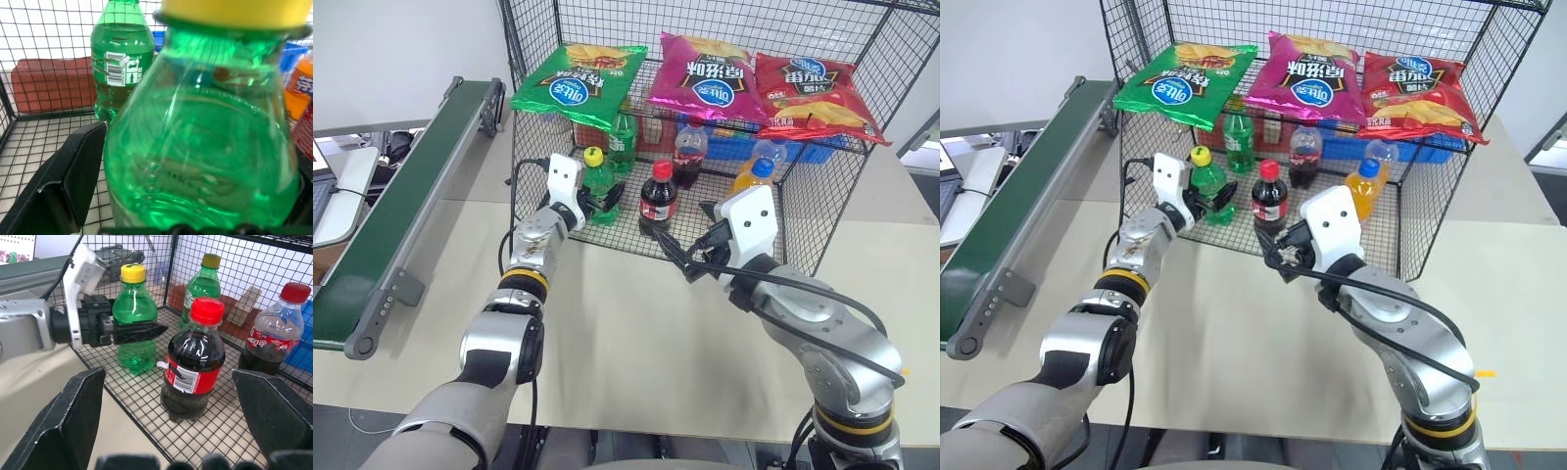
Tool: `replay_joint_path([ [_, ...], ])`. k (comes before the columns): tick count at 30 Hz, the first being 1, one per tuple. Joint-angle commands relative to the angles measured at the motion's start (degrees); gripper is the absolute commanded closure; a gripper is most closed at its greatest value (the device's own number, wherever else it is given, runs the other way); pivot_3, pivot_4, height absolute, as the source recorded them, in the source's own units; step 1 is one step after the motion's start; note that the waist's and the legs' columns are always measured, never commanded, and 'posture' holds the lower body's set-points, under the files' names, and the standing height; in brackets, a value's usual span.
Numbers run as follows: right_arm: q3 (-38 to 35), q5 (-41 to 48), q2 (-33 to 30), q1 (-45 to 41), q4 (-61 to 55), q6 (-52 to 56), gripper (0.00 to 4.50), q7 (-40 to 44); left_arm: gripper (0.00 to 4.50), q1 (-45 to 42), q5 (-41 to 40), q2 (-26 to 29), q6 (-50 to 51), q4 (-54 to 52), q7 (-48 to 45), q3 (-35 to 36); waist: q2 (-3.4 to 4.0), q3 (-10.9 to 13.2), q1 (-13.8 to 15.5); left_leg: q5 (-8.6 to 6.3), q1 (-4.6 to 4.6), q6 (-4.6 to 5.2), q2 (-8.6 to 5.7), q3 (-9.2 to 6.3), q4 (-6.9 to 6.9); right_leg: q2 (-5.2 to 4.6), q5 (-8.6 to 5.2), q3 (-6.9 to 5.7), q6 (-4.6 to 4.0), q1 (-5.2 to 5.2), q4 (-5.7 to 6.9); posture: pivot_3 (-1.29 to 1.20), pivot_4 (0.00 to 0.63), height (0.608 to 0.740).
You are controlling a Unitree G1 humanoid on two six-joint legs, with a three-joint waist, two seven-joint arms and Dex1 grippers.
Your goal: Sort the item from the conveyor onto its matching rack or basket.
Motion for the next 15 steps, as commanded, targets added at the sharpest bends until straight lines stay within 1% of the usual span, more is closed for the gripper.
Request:
replay_joint_path([
  [1,-2.4,0.4,-0.9,-1.2,-0.4,-0.9,0.0,1.9,0.01,3.9,-1.7,3.0,6.5,-10.2,-5.4,-0.4,0.01,0.0,-0.2,0.0,0.02,0.0,0.02,0.0,0.0,0.02,0.0,0.01,0.0,0.0,0.04,0.0,0.15,0.74],
  [7,-3.2,0.3,-1.2,-1.6,0.6,-1.3,0.0,3.8,0.01,10.8,-2.7,6.8,16.7,-23.8,-8.7,-0.7,0.02,0.0,-0.2,0.01,0.1,-0.02,0.17,-0.08,0.01,0.21,0.0,0.07,0.0,0.0,0.18,0.0,0.15,0.74],
  [11,-5.2,1.3,-2.9,-0.3,-0.8,-0.7,0.0,6.2,0.01,16.7,-4.0,15.0,27.0,-37.8,-14.0,-1.4,0.02,0.0,-0.4,0.01,0.08,-0.02,0.21,-0.13,-0.01,0.24,0.0,0.12,0.0,-0.03,0.21,0.0,0.15,0.74],
  [13,-8.1,2.9,-4.6,1.1,-2.1,-0.6,0.0,8.3,0.01,18.9,-4.5,20.1,30.6,-44.4,-17.0,-1.6,0.03,0.0,-0.2,0.02,0.07,-0.04,0.23,-0.17,0.0,0.25,0.0,0.11,0.0,-0.05,0.22,0.0,0.15,0.74],
  [15,-11.0,5.0,-6.0,2.0,-3.2,-0.5,0.0,10.3,0.01,20.2,-4.9,23.9,33.5,-49.5,-18.0,-1.0,0.03,0.0,-0.1,0.03,0.05,-0.04,0.27,-0.21,-0.03,0.24,0.0,0.14,0.0,-0.06,0.21,0.0,0.15,0.74],
])
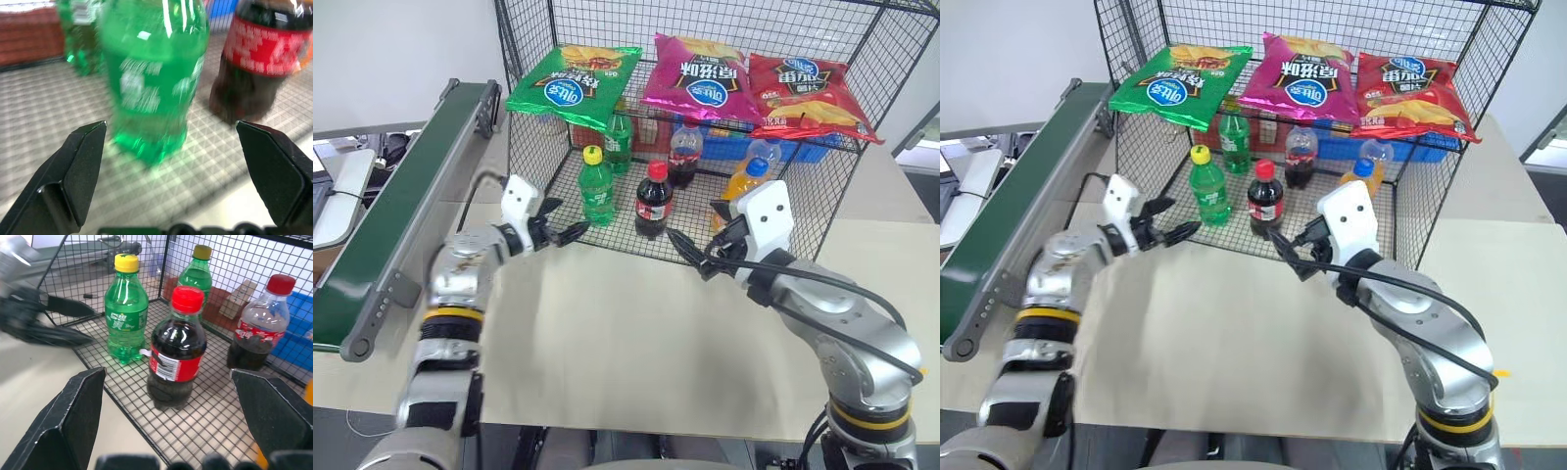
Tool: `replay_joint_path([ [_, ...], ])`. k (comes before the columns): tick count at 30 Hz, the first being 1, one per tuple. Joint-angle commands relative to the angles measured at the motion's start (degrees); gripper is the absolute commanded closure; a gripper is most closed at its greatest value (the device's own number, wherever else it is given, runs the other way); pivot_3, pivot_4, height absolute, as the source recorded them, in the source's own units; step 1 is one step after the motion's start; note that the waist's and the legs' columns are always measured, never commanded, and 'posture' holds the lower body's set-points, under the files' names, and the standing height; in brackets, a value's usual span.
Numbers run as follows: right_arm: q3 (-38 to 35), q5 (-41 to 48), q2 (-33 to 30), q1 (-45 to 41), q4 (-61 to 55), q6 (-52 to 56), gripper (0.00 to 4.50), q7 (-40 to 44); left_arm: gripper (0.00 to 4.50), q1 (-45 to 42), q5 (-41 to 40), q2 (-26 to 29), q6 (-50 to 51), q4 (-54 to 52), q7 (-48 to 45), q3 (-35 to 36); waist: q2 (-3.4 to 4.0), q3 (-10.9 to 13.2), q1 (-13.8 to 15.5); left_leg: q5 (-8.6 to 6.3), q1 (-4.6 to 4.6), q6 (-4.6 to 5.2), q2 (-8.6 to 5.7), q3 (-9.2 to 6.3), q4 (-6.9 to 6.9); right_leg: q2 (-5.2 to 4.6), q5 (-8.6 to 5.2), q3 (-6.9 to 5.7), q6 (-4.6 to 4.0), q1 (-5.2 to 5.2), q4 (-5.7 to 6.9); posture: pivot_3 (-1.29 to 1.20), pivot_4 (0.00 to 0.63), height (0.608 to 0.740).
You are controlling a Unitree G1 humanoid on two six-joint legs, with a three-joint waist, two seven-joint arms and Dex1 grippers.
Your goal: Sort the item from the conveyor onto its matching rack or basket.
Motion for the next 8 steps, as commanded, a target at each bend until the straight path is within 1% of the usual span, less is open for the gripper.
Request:
replay_joint_path([
  [1,-6.2,3.8,-2.2,0.6,-4.2,-0.5,0.0,3.4,0.01,0.6,-2.6,5.3,4.8,-10.5,-2.5,1.9,0.0,0.0,0.2,0.0,0.0,0.0,0.0,0.0,0.0,-0.02,0.0,0.01,0.0,0.0,0.0,0.0,0.15,0.74],
  [4,-8.4,6.0,-3.6,0.8,-4.8,-0.2,0.0,4.9,0.01,1.7,-4.5,8.1,8.3,-15.6,-2.3,3.4,0.02,0.0,0.5,0.0,-0.02,-0.01,-0.07,0.01,0.03,-0.14,-0.01,0.01,0.02,0.03,-0.05,0.0,0.15,0.74],
  [8,-8.6,6.8,-4.2,1.0,-4.5,-0.5,0.0,4.8,0.01,2.2,-6.8,8.2,10.2,-18.5,-1.3,4.7,0.03,0.0,0.4,0.0,-0.04,0.0,-0.08,0.03,0.03,-0.14,-0.01,0.02,0.02,0.04,-0.12,0.0,0.15,0.74],
])
